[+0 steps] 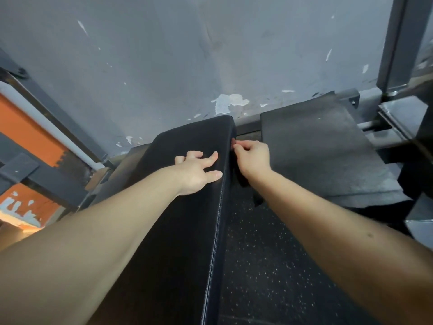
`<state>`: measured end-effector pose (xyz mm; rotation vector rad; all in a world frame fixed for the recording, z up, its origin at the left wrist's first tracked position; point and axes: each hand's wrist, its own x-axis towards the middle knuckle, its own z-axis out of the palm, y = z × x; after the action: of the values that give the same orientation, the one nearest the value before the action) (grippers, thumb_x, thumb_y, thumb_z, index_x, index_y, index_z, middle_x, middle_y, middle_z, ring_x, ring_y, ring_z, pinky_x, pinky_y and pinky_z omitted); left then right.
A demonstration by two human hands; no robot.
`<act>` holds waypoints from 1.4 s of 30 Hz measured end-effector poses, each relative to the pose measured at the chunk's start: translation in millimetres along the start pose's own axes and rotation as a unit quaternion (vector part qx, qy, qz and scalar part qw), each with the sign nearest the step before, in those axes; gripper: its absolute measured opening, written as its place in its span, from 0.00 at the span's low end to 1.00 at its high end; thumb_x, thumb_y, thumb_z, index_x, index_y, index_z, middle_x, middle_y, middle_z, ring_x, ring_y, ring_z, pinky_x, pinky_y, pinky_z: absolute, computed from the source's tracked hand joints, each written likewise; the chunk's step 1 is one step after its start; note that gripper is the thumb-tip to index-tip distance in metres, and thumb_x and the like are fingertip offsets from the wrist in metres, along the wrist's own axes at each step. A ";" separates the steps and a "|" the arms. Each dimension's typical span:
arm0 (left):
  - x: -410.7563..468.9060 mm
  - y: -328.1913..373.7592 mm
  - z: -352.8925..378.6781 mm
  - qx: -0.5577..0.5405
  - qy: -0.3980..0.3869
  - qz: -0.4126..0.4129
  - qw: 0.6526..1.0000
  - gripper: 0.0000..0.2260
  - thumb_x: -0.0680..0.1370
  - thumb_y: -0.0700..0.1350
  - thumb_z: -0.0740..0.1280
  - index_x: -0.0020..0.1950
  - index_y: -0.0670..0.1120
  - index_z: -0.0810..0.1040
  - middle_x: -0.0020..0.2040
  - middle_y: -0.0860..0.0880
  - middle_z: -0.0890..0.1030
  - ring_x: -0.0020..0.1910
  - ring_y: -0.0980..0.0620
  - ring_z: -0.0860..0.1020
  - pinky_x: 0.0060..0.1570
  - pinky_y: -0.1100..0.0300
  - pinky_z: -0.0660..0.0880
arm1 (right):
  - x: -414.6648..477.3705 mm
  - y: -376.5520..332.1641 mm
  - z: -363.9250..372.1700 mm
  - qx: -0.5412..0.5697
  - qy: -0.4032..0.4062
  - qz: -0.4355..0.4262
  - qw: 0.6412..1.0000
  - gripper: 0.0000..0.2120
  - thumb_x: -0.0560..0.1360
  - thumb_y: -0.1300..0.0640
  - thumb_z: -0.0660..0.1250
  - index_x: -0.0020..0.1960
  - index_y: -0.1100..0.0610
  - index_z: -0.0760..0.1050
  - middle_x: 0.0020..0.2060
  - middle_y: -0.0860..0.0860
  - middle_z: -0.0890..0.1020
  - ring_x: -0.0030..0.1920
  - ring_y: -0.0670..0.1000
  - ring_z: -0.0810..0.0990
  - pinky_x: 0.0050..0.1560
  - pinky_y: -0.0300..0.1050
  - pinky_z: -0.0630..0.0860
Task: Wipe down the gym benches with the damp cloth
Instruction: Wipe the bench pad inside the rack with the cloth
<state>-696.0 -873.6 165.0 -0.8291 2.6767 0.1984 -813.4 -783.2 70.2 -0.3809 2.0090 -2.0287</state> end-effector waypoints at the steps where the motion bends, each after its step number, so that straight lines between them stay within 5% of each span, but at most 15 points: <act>1: -0.2 -0.6 0.9 -0.005 0.000 0.000 1.000 0.26 0.83 0.62 0.57 0.80 0.68 0.53 0.82 0.56 0.51 0.79 0.46 0.48 0.76 0.44 0.51 | -17.5 3.7 -2.7 -0.002 -0.007 -0.021 1.000 0.11 0.81 0.59 0.66 0.58 0.53 0.86 0.49 0.47 0.84 0.53 0.47 0.80 0.60 0.39 0.74; 6: 0.0 -1.2 -0.5 -0.014 0.015 0.007 1.000 0.26 0.82 0.63 0.59 0.79 0.68 0.56 0.81 0.56 0.53 0.79 0.47 0.49 0.77 0.45 0.51 | -90.6 25.6 -10.8 0.038 -0.017 -0.052 0.998 0.15 0.81 0.63 0.67 0.63 0.50 0.83 0.52 0.46 0.81 0.54 0.40 0.80 0.58 0.28 0.71; 10: -1.1 -2.6 1.7 -0.052 0.072 -0.020 0.996 0.29 0.75 0.68 0.66 0.76 0.65 0.68 0.78 0.50 0.64 0.78 0.43 0.59 0.76 0.43 0.60 | -80.1 19.6 -9.2 0.082 -0.002 -0.003 0.997 0.11 0.79 0.64 0.70 0.54 0.52 0.86 0.49 0.48 0.85 0.51 0.43 0.83 0.57 0.36 0.76; 14: -20.2 -4.1 10.6 -0.109 0.178 -0.011 0.978 0.20 0.76 0.63 0.71 0.64 0.56 0.82 0.67 0.52 0.79 0.70 0.49 0.72 0.68 0.49 0.72 | -22.3 -1.1 5.4 0.077 0.049 0.031 0.995 0.09 0.79 0.64 0.69 0.52 0.55 0.86 0.41 0.46 0.86 0.42 0.43 0.82 0.51 0.38 0.77; 20: -43.1 -32.6 23.5 -0.095 0.070 -0.017 0.993 0.32 0.64 0.75 0.65 0.68 0.71 0.72 0.75 0.61 0.65 0.74 0.46 0.63 0.75 0.43 0.61 | -39.2 10.3 3.0 0.054 0.000 -0.025 0.998 0.17 0.82 0.66 0.62 0.66 0.54 0.81 0.58 0.47 0.84 0.52 0.39 0.80 0.57 0.28 0.73; 22: -42.5 -33.4 27.2 -0.102 0.072 -0.006 0.992 0.29 0.68 0.73 0.67 0.69 0.71 0.71 0.75 0.63 0.64 0.75 0.46 0.61 0.75 0.43 0.59 | -69.8 20.6 -2.5 0.054 0.000 -0.042 0.998 0.18 0.82 0.67 0.63 0.66 0.52 0.82 0.57 0.49 0.83 0.56 0.43 0.81 0.63 0.34 0.74; 26: -44.6 -30.2 25.8 -0.079 0.082 -0.004 0.993 0.25 0.74 0.69 0.68 0.71 0.70 0.71 0.74 0.63 0.64 0.75 0.46 0.60 0.75 0.44 0.59 | -132.5 34.2 -14.6 0.087 -0.021 -0.036 0.995 0.17 0.80 0.64 0.68 0.61 0.47 0.84 0.51 0.43 0.83 0.53 0.40 0.82 0.56 0.29 0.75; 30: -51.8 -23.4 26.8 -0.089 0.089 -0.011 0.992 0.23 0.76 0.66 0.68 0.71 0.69 0.71 0.74 0.62 0.63 0.73 0.45 0.62 0.74 0.47 0.58 | -98.1 21.5 -7.1 0.102 0.016 -0.001 0.995 0.16 0.77 0.68 0.68 0.53 0.49 0.87 0.48 0.46 0.86 0.50 0.43 0.84 0.57 0.36 0.78; 34: -53.3 -20.7 26.7 -0.095 0.098 -0.021 0.990 0.24 0.76 0.65 0.69 0.71 0.69 0.71 0.74 0.62 0.63 0.72 0.44 0.62 0.73 0.47 0.58 | -36.0 -2.3 0.8 0.048 0.038 -0.003 0.998 0.10 0.78 0.65 0.69 0.55 0.57 0.86 0.48 0.48 0.86 0.48 0.45 0.83 0.55 0.39 0.78; 38: -55.4 -19.7 24.6 -0.099 0.106 -0.021 0.989 0.25 0.75 0.65 0.70 0.72 0.67 0.71 0.75 0.60 0.65 0.72 0.43 0.62 0.72 0.45 0.60 | -2.6 -27.1 1.5 -0.032 0.039 -0.084 0.995 0.10 0.80 0.64 0.67 0.56 0.52 0.83 0.50 0.46 0.83 0.51 0.45 0.80 0.54 0.31 0.73; 42: -59.9 -27.2 27.3 -0.125 0.136 -0.008 0.983 0.24 0.73 0.67 0.71 0.68 0.64 0.76 0.69 0.57 0.71 0.69 0.45 0.69 0.71 0.44 0.66 | 18.3 -37.0 12.2 -0.324 -0.099 -0.164 0.926 0.13 0.82 0.57 0.65 0.55 0.41 0.83 0.52 0.43 0.81 0.65 0.49 0.69 0.60 0.50 0.64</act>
<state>-626.6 -858.3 159.6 -1.0189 2.9394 0.4566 -826.1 -800.9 107.3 -1.0673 2.5629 -1.3285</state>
